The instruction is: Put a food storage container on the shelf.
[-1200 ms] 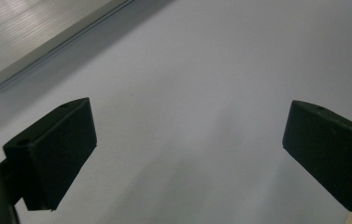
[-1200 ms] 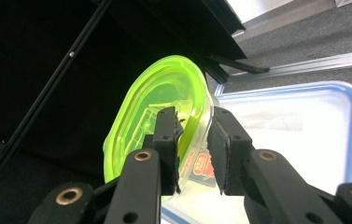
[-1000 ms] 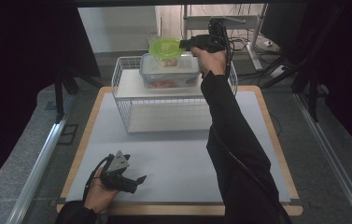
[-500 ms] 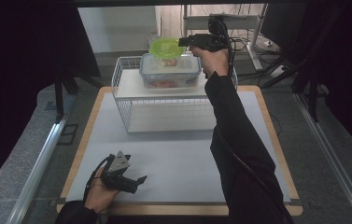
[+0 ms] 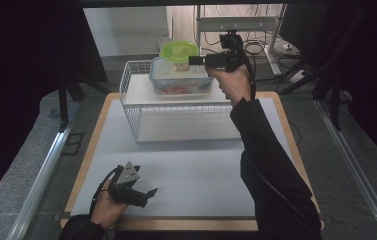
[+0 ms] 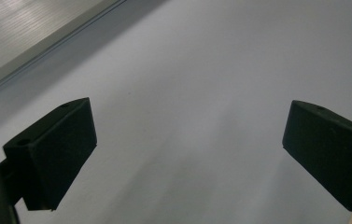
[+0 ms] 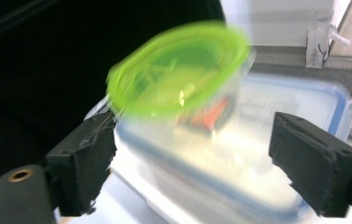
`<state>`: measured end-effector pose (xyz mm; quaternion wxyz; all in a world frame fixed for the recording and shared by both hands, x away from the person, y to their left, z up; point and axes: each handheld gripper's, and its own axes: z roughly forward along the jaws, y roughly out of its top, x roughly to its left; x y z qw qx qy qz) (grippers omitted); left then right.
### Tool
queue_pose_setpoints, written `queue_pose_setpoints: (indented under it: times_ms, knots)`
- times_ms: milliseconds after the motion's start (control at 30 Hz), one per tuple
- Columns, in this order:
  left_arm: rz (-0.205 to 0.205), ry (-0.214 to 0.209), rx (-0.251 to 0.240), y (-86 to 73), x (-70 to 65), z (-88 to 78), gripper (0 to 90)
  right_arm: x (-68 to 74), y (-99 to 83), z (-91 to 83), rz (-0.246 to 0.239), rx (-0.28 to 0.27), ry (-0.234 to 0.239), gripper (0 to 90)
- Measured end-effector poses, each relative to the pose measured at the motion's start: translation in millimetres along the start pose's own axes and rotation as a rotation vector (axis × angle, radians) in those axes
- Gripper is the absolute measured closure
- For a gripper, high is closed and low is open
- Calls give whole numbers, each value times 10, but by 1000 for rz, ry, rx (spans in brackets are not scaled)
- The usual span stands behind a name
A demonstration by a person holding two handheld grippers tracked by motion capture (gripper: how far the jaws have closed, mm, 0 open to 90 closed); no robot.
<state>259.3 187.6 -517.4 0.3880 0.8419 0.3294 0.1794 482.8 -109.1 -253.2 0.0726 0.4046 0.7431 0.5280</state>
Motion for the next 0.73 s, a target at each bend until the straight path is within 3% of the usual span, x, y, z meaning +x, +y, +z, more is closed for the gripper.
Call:
queue_pose_setpoints:
  times_ms: [67, 200, 333, 433, 500, 533, 600, 667, 733]
  knots:
    - [1, 0, 1, 0, -3, 1, 28, 40, -182, -62, -38, -6, -2, 111]
    - [3, 3, -1, -1, -5, 3, 28, 68, -762, -226, -113, -24, 7, 87]
    - [6, 4, 3, -1, -8, 2, 28, -54, -1619, -368, -122, -10, 7, 66]
    - [5, 1, 4, -2, -16, 1, 27, -172, -2194, -418, -175, 55, -50, 55]
    - [6, 3, 7, -6, -17, 7, 27, -208, -2503, -443, -256, 139, -103, 46]
    - [5, 3, 8, -7, -16, 9, 27, -220, -2667, -492, -303, 151, -134, 49]
    - [4, 0, 8, -6, -13, 15, 27, -253, -2878, -555, -313, 175, -133, 47]
    - [6, 0, 11, -4, -15, 22, 27, -301, -2983, -580, -310, 216, -151, 44]
    - [9, -1, 10, 2, -15, 29, 26, -361, -3016, -582, -295, 217, -153, 45]
